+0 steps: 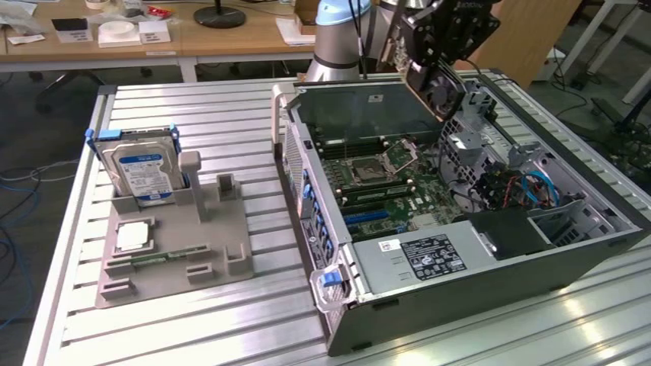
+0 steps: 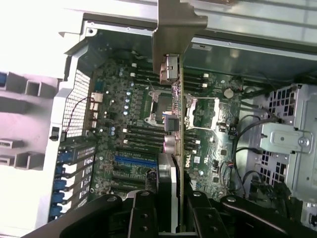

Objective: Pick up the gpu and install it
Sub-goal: 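Insert the gpu into the slot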

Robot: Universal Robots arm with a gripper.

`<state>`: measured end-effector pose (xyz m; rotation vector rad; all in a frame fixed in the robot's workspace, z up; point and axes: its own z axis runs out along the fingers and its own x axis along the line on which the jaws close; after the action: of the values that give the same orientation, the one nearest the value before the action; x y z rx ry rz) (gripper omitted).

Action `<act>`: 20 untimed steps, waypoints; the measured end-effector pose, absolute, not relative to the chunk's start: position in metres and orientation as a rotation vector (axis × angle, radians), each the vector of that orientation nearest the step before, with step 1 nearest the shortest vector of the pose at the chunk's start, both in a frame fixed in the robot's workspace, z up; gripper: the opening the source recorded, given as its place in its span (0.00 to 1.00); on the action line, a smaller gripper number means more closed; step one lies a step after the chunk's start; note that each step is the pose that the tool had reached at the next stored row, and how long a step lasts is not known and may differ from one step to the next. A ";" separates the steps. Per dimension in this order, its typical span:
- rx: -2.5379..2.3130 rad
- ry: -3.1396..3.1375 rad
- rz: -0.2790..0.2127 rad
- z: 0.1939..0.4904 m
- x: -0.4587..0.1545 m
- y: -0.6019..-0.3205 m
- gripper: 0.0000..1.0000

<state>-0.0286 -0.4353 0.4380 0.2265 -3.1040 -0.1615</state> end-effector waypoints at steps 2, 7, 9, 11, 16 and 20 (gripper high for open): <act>0.271 -3.099 -0.161 0.438 -0.029 -0.435 0.28; 0.356 -3.088 -0.159 0.438 -0.029 -0.435 0.28; 0.391 -3.082 -0.159 0.438 -0.029 -0.435 0.28; 0.428 -3.076 -0.158 0.438 -0.029 -0.435 0.28; 0.541 -3.055 -0.156 0.438 -0.029 -0.435 0.28; 0.617 -3.038 -0.154 0.438 -0.029 -0.435 0.28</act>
<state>-0.0293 -0.4354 0.4380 0.6169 -3.0376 -0.1545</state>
